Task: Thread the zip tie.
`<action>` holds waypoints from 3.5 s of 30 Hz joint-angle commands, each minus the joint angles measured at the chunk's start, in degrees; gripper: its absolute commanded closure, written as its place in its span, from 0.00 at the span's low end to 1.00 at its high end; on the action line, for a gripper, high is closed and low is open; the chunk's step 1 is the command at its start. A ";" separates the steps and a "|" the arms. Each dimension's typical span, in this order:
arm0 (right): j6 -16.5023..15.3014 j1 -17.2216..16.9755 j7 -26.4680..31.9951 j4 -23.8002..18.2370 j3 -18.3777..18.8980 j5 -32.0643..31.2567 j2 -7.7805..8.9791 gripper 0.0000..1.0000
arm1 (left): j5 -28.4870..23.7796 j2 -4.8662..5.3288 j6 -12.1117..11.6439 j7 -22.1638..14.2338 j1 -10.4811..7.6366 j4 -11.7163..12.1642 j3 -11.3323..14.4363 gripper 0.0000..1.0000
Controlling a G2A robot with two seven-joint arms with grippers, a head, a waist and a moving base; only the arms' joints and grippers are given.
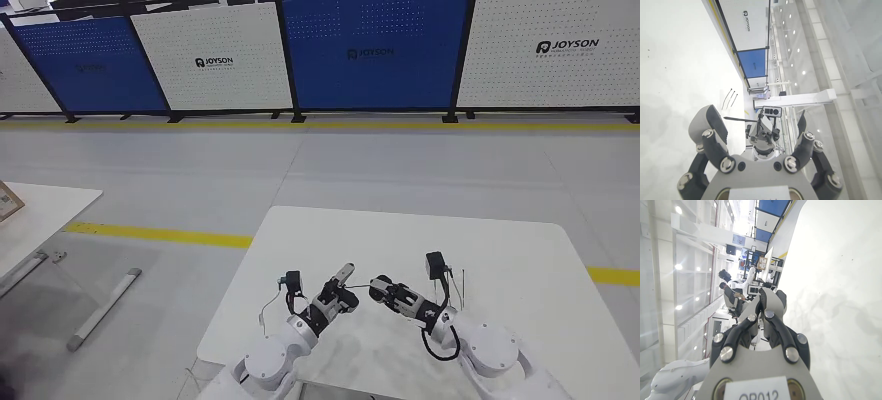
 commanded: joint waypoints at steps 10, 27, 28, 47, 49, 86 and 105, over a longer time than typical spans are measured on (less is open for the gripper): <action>0.00 0.00 0.00 0.00 0.00 0.00 0.00 1.00 | 0.98 -0.13 -0.97 -0.35 -0.05 0.31 0.63 0.02; 0.00 0.00 0.00 0.00 0.00 0.00 0.00 1.00 | 2.68 0.05 -0.41 -1.46 0.72 -0.04 0.05 1.00; 0.00 0.00 0.00 0.00 0.00 0.00 0.00 1.00 | 2.71 0.04 -0.37 -1.48 0.71 -0.05 0.06 1.00; 0.00 0.00 0.00 0.00 0.00 0.00 0.00 1.00 | 3.44 0.16 -0.16 -2.61 1.14 -0.47 -0.37 0.72; 0.00 0.00 0.00 0.00 0.00 0.00 0.00 1.00 | 3.41 0.17 -0.18 -2.64 1.17 -0.45 -0.43 0.81; 0.00 0.00 0.00 0.00 0.00 0.00 0.00 1.00 | 4.22 0.47 0.25 -4.67 0.94 -0.16 -1.63 0.00; 0.00 0.00 0.00 0.00 0.00 0.00 0.00 1.00 | 4.59 0.33 -1.48 -3.88 0.59 1.05 -1.36 0.40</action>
